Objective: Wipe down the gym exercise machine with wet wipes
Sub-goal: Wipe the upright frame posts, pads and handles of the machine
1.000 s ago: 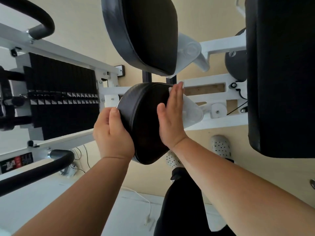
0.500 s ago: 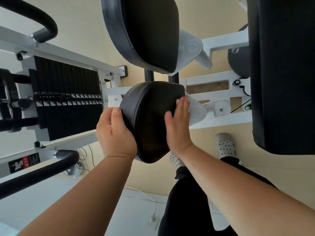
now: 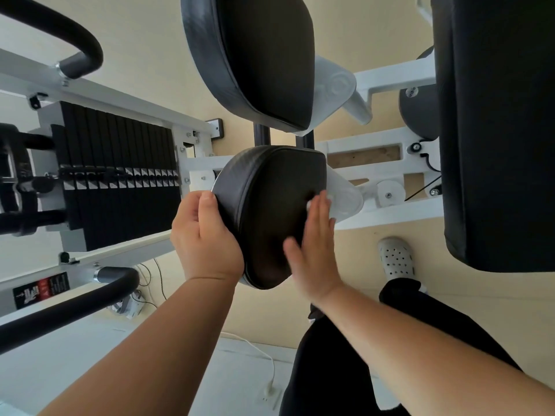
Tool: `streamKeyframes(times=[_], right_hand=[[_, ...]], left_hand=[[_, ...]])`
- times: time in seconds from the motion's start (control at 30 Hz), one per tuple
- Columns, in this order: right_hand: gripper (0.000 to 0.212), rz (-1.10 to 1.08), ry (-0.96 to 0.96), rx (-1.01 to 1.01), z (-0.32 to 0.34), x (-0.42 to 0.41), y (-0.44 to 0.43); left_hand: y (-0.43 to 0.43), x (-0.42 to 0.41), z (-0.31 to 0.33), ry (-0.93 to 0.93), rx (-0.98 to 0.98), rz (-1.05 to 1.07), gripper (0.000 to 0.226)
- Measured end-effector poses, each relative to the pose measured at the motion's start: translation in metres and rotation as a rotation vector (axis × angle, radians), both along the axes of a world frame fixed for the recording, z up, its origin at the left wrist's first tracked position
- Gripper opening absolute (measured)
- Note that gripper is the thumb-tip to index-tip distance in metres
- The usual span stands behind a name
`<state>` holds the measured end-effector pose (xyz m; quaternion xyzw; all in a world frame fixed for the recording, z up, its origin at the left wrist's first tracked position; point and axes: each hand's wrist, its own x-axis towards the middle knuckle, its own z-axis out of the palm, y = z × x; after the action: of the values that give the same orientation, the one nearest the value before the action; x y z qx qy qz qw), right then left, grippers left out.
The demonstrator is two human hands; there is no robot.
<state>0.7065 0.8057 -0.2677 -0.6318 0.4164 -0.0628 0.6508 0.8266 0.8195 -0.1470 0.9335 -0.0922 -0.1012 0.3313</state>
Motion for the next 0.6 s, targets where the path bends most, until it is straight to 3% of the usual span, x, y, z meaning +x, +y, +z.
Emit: streamKeyframes(times=[0.07,0.13,0.23,0.37,0.47,0.6], right_hand=[[0.099,-0.153,0.039,0.206,-0.011,0.026,-0.033],[0.104,-0.232,0.005,0.244,0.0,0.049,-0.058],[0.106,-0.134,-0.155,-0.013,0.042,0.055,-0.052],[0.125,0.206,-0.389,-0.306,0.064,0.013,-0.012],[0.119,0.267,-0.266,-0.372,0.017,-0.005,-0.012],[0.104,0.016,0.05,0.007,-0.041,0.021,-0.053]], left_hand=[[0.001,-0.002,0.0,0.0,-0.002,0.007,0.036],[0.001,-0.003,0.001,0.0,-0.003,0.013,0.037],[0.001,-0.004,0.002,0.003,0.002,0.044,0.035],[0.001,-0.009,0.005,0.018,0.015,0.096,0.036],[0.0,-0.011,0.006,0.022,0.009,0.11,0.04],[0.0,-0.009,0.006,0.026,0.004,0.088,0.038]])
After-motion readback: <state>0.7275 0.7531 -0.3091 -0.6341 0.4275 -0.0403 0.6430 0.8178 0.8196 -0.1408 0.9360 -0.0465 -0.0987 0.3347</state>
